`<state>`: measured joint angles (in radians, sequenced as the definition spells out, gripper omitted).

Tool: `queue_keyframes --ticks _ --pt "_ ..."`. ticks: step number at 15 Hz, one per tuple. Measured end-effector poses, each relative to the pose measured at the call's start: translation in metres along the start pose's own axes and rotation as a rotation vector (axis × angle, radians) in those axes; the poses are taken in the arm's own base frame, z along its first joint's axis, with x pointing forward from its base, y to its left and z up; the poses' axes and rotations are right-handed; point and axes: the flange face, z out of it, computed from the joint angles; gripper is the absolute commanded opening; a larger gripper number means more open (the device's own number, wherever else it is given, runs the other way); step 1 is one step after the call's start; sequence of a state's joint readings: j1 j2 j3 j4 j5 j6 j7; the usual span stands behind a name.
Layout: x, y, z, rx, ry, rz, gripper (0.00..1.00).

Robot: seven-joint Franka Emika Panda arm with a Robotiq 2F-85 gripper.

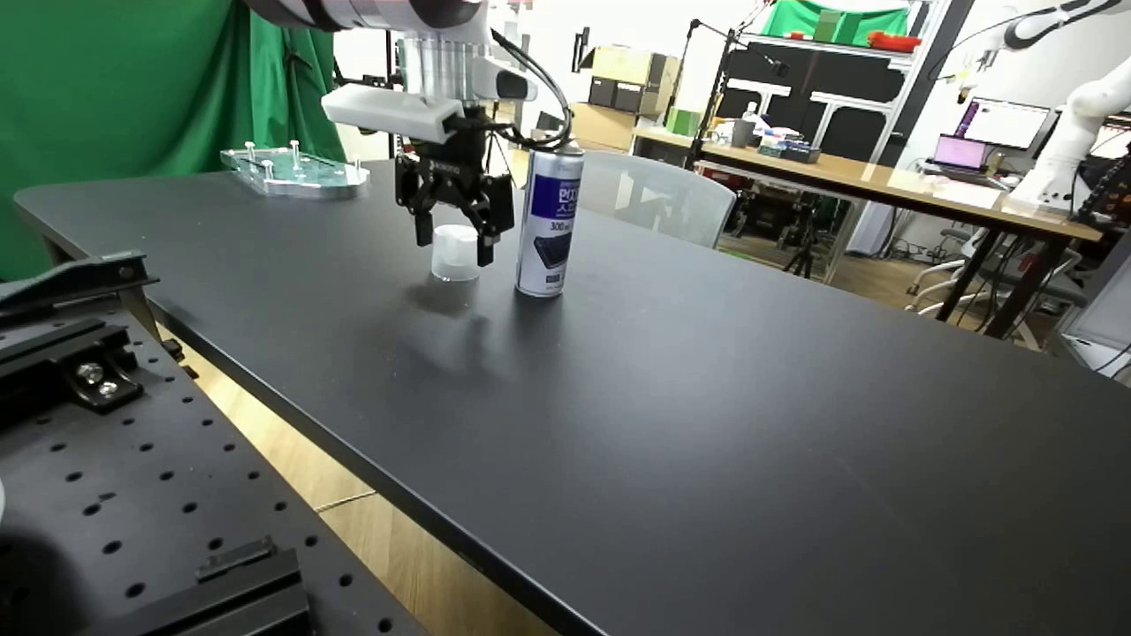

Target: Put the lid on the spray can

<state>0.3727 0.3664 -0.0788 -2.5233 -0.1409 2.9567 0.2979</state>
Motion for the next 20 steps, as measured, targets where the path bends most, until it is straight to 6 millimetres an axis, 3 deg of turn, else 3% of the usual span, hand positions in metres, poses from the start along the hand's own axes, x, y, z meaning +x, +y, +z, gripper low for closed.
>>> queue_keyframes --ticks 3,4,10,16,20 --pt "0.003 -0.008 0.007 0.0 0.003 -0.015 1.0" --pt "0.004 -0.011 0.008 0.001 0.005 -0.021 0.81" --pt "0.011 -0.026 0.008 0.002 0.022 -0.052 0.39" --pt "0.016 -0.029 0.001 0.006 0.041 -0.055 0.38" --pt "0.024 -0.028 -0.016 0.005 0.071 -0.048 0.38"
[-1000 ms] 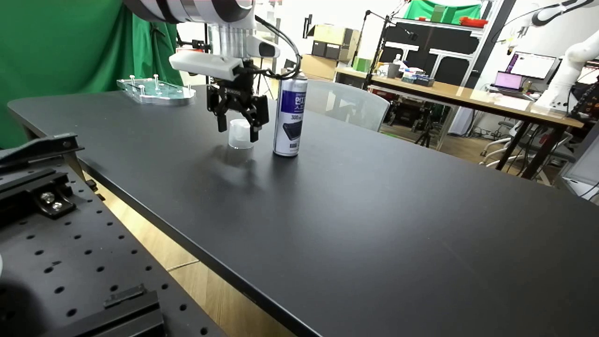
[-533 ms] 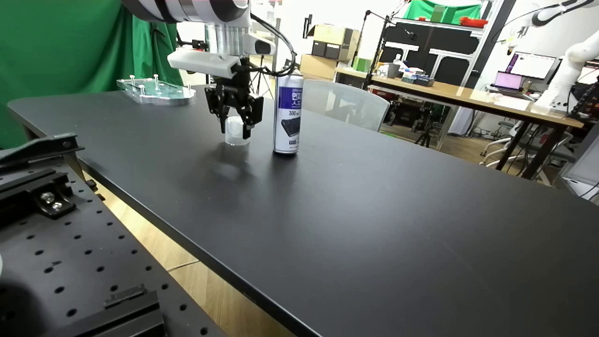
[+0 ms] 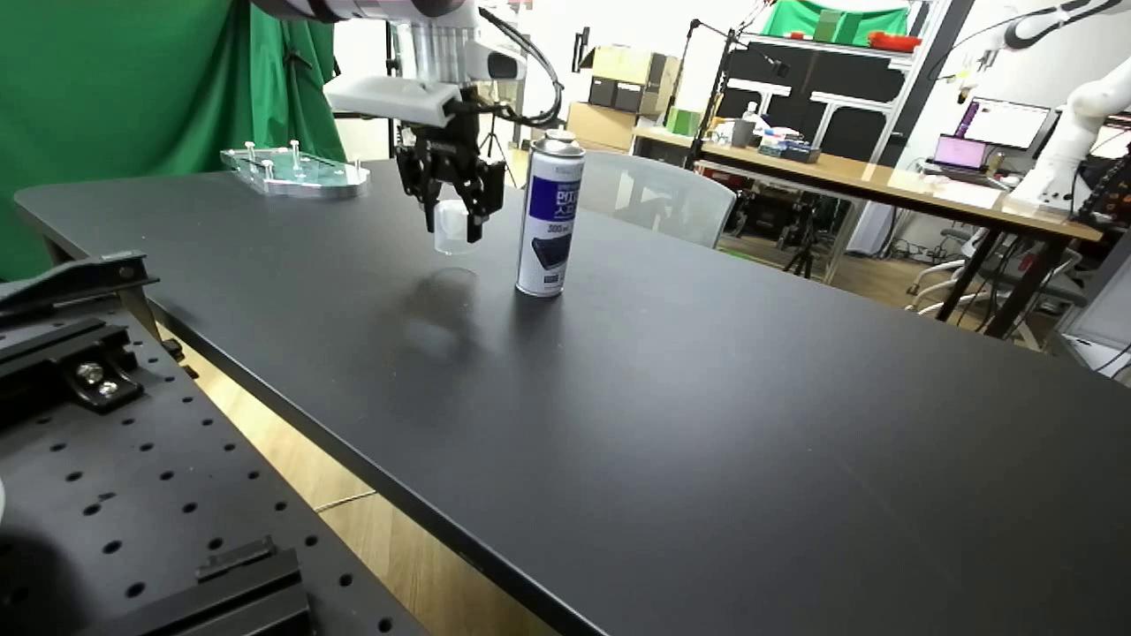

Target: Put the lid on the spray can

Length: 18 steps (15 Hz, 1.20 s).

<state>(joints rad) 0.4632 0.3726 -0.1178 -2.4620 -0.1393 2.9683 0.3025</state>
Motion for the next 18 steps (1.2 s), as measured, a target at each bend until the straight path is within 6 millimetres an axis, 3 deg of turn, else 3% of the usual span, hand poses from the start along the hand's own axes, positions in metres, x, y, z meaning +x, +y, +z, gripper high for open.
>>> queue_keyframes --ticks 7,12,18 --pt "0.018 0.005 -0.049 -0.026 0.041 0.026 0.38" --pt "0.031 0.009 -0.081 -0.051 -0.058 0.024 0.38" --pt "0.073 0.024 -0.144 -0.068 -0.202 -0.026 0.38"
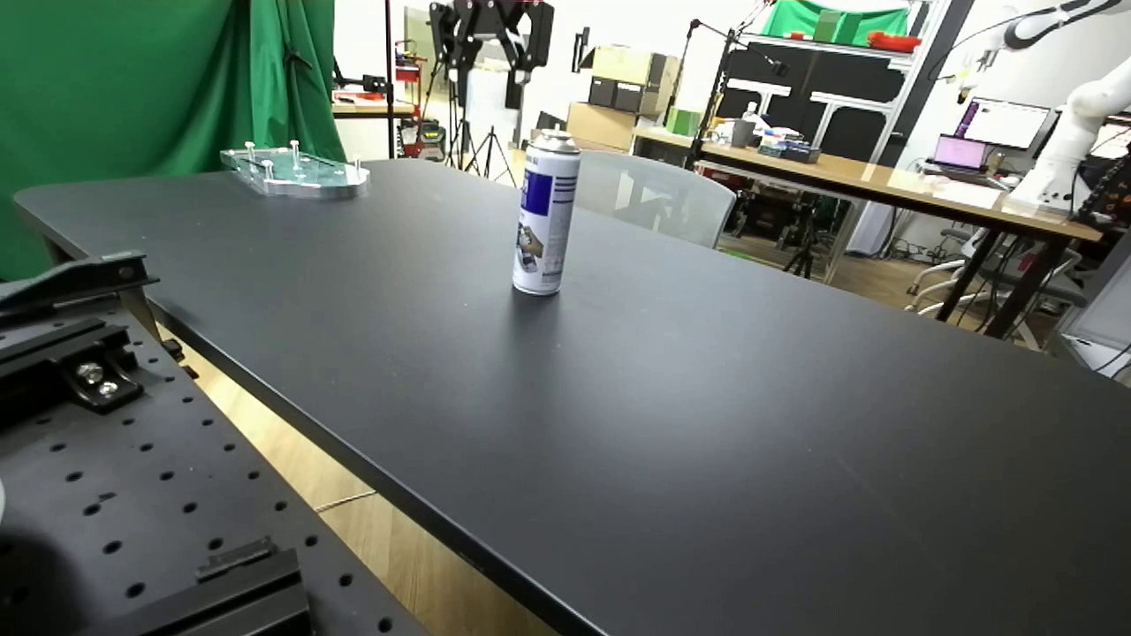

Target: Put the lid on the spray can

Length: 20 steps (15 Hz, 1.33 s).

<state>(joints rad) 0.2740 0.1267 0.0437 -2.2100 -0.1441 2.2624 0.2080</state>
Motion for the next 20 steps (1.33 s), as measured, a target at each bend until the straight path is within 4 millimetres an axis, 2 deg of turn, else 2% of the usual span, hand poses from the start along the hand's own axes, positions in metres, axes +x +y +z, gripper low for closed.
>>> queue_keyframes --ticks 4,8,13,16,17,19,20 --pt "0.016 0.02 -0.051 -0.036 -0.049 0.018 0.38" --pt "0.021 0.045 -0.072 -0.058 -0.095 0.056 0.38" --pt "0.019 0.074 -0.07 -0.057 -0.124 0.098 0.38" --pt "0.018 0.081 -0.059 -0.043 -0.062 0.087 0.38" --pt "0.016 0.082 -0.054 -0.036 -0.03 0.082 0.63" --pt "0.008 0.081 -0.045 -0.021 0.02 0.08 0.63" --pt "0.004 0.081 -0.042 -0.018 0.026 0.08 0.38"
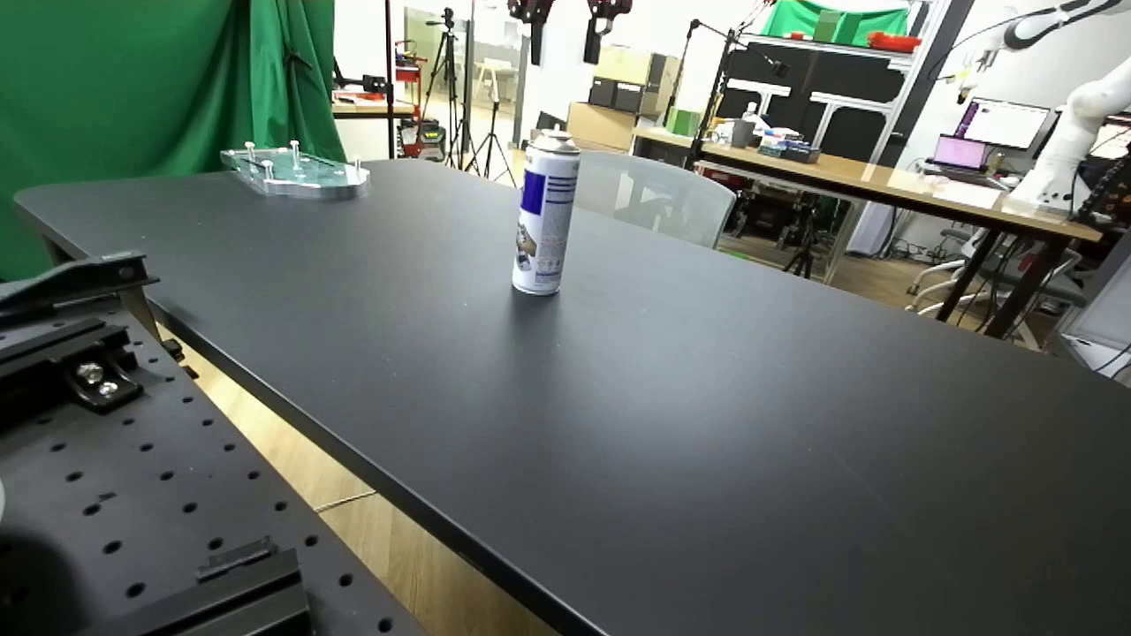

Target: Put the lid on the spray can

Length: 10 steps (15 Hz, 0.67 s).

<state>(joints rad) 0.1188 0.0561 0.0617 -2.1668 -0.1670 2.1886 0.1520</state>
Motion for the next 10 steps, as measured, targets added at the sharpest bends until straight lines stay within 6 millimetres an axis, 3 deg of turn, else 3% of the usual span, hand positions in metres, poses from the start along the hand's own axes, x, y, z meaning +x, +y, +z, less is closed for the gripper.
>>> queue_keyframes --ticks 5,10 --pt "-0.002 -0.002 0.004 -0.001 0.035 -0.008 0.38" --pt "-0.007 -0.007 0.019 -0.013 0.117 -0.021 0.38"
